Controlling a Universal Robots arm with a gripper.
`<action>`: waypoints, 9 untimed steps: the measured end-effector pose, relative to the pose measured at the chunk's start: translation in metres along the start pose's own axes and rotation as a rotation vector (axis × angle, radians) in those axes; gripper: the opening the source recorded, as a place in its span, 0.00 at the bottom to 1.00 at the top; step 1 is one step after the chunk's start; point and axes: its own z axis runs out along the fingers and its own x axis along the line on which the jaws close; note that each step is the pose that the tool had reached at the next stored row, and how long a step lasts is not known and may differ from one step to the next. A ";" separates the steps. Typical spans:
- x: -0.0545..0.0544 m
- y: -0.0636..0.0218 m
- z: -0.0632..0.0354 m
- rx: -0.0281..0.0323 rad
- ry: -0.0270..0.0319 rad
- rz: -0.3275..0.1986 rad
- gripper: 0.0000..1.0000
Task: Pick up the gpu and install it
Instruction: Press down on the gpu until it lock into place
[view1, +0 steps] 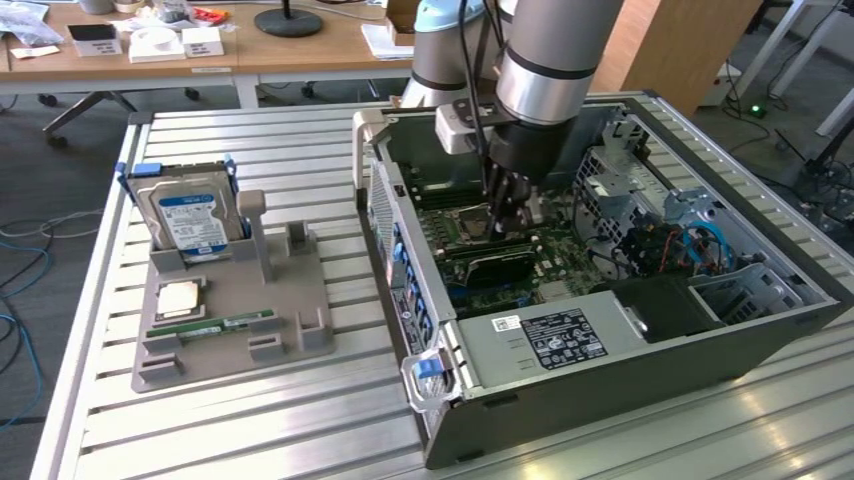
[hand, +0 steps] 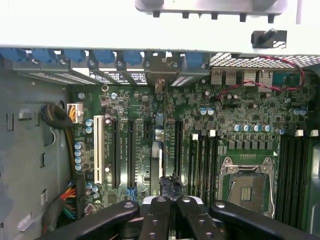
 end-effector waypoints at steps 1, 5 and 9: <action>0.000 0.0006 0.0003 0.0001 0.0000 0.000 0.11; 0.000 0.0010 0.0043 0.0000 0.0001 0.000 0.11; 0.000 0.0011 0.0080 0.0000 0.0001 0.000 0.11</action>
